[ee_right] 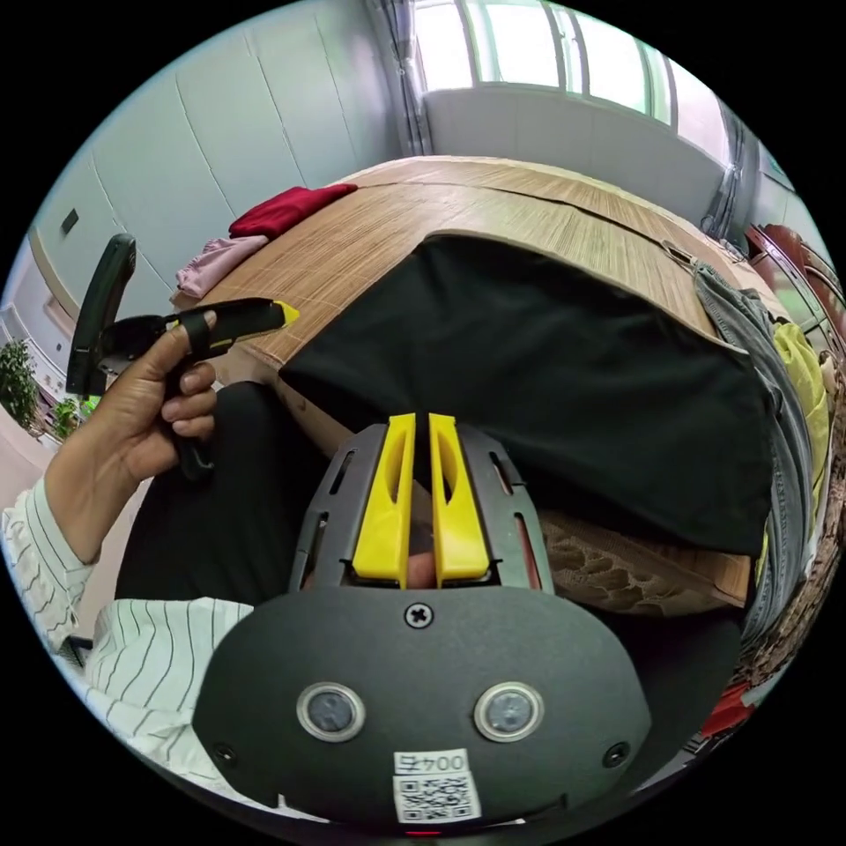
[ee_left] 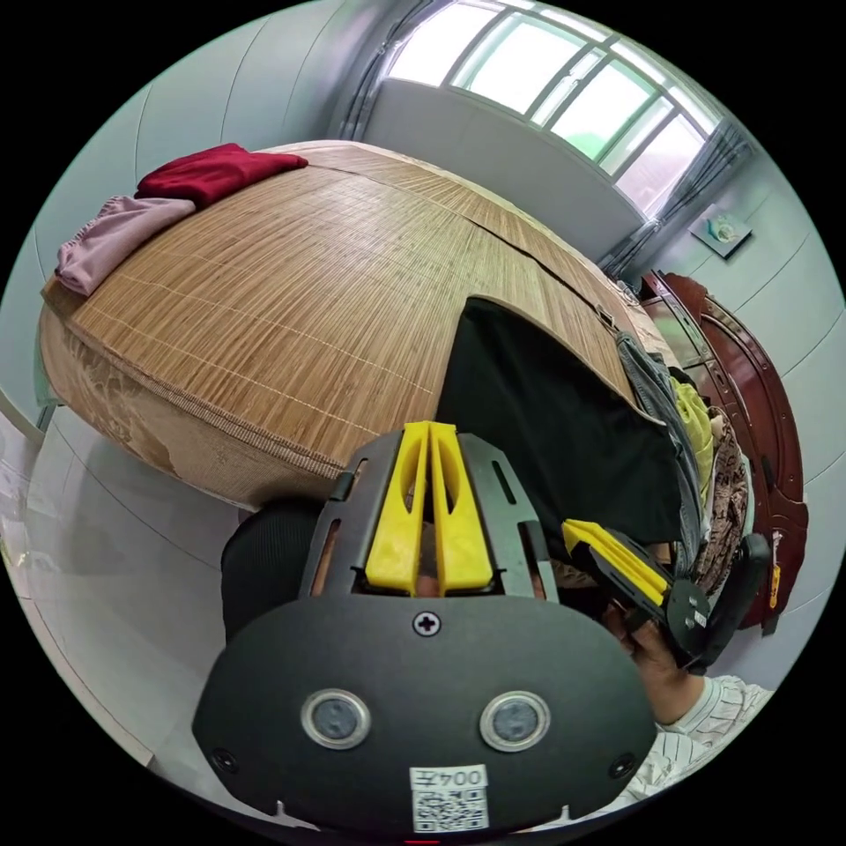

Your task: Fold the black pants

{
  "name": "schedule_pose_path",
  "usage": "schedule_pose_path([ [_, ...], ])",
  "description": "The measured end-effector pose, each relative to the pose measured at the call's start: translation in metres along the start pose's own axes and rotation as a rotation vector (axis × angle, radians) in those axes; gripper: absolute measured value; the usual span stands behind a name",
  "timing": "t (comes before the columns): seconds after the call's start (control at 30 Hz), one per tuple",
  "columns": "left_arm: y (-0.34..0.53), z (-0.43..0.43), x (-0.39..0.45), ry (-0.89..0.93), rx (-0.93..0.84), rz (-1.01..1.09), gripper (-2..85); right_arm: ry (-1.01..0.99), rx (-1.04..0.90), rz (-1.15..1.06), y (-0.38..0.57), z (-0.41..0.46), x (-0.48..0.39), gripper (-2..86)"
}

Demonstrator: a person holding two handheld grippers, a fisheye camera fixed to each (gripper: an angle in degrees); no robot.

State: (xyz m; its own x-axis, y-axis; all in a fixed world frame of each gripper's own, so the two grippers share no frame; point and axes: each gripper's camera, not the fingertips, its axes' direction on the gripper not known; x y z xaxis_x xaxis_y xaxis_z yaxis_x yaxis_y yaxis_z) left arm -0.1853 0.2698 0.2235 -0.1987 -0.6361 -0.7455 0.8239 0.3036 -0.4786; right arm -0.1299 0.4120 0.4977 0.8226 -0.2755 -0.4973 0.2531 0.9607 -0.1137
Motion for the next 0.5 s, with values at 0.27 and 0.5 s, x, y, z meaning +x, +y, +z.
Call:
schedule_pose_path([
  [0.27, 0.011, 0.046, 0.062, 0.004, -0.106, 0.160, 0.3, 0.035, -0.009, 0.130, 0.048, 0.007, 0.072, 4.3],
  [0.5, 0.004, 0.046, 0.091, -0.015, -0.067, 0.215, 0.2, 0.111, 0.111, 0.201, 0.080, -0.015, 0.126, 4.9],
])
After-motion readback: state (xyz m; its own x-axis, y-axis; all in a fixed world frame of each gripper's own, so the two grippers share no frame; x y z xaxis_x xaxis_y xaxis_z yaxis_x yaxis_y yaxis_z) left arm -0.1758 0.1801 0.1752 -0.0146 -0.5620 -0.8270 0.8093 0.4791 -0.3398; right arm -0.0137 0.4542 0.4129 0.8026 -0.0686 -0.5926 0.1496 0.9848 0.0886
